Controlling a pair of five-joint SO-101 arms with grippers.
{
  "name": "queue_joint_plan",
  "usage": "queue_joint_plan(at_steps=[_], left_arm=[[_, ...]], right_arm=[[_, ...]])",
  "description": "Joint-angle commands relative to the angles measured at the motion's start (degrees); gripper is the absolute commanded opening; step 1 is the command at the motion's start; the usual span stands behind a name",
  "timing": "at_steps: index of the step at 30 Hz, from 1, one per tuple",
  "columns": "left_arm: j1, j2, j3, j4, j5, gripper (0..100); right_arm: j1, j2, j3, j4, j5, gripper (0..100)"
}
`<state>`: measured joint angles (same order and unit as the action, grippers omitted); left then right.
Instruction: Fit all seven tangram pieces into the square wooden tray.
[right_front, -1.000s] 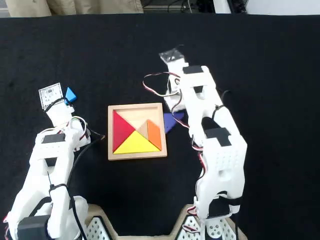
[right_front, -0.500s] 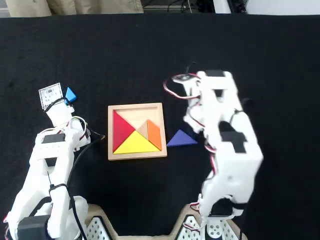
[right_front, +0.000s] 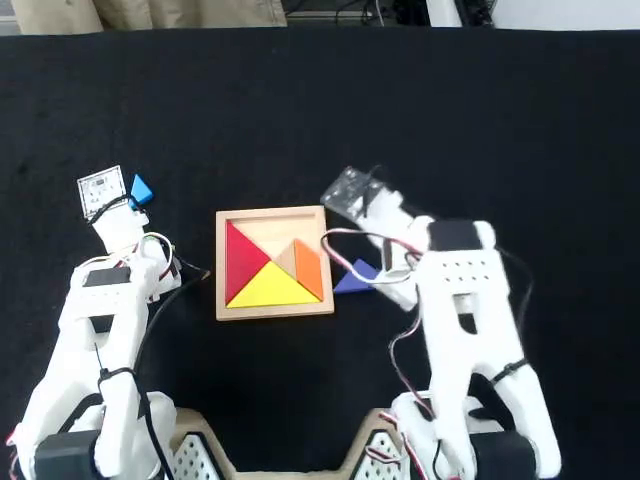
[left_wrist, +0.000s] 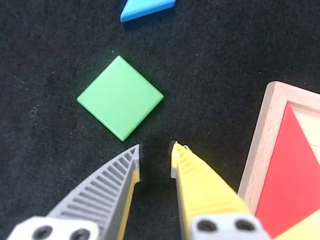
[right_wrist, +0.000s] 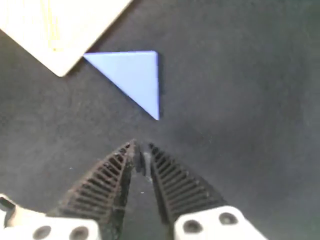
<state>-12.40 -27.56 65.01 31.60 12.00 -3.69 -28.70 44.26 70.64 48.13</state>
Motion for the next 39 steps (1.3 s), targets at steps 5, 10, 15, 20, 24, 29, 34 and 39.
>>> queue_joint_plan(at_steps=[5, 10, 15, 20, 24, 29, 34, 39], left_arm=[[-0.4, -1.7, -0.7, -0.9, 0.2, 11], [-0.4, -1.6, -0.7, -0.9, 0.1, 11], [-0.4, -1.6, -0.7, -1.0, 0.1, 11], [-0.4, -1.6, -0.8, -1.1, 0.1, 11], [-0.4, -1.2, -0.3, -3.2, 0.1, 11], [-0.4, -1.2, -0.3, -3.3, 0.1, 11], [-0.4, -1.2, -0.3, -3.3, 0.1, 11], [-0.4, -1.2, -0.3, -3.2, 0.1, 11]], right_arm=[[-6.9, 1.6, 2.0, -1.6, 16.6, 30.0], [-7.6, 10.3, -2.9, -1.6, 25.6, 28.3], [-7.7, 23.8, -12.2, -1.6, 27.4, 28.6], [-7.7, 32.1, -19.2, -1.2, 27.6, 28.6], [-8.7, 33.9, -18.9, -0.9, 32.2, 28.6], [-11.1, 34.2, -16.6, -0.7, 32.4, 28.6], [-11.5, 34.4, -16.5, -3.3, 32.4, 28.6], [-10.9, 34.4, -16.3, -3.9, 32.4, 28.5]])
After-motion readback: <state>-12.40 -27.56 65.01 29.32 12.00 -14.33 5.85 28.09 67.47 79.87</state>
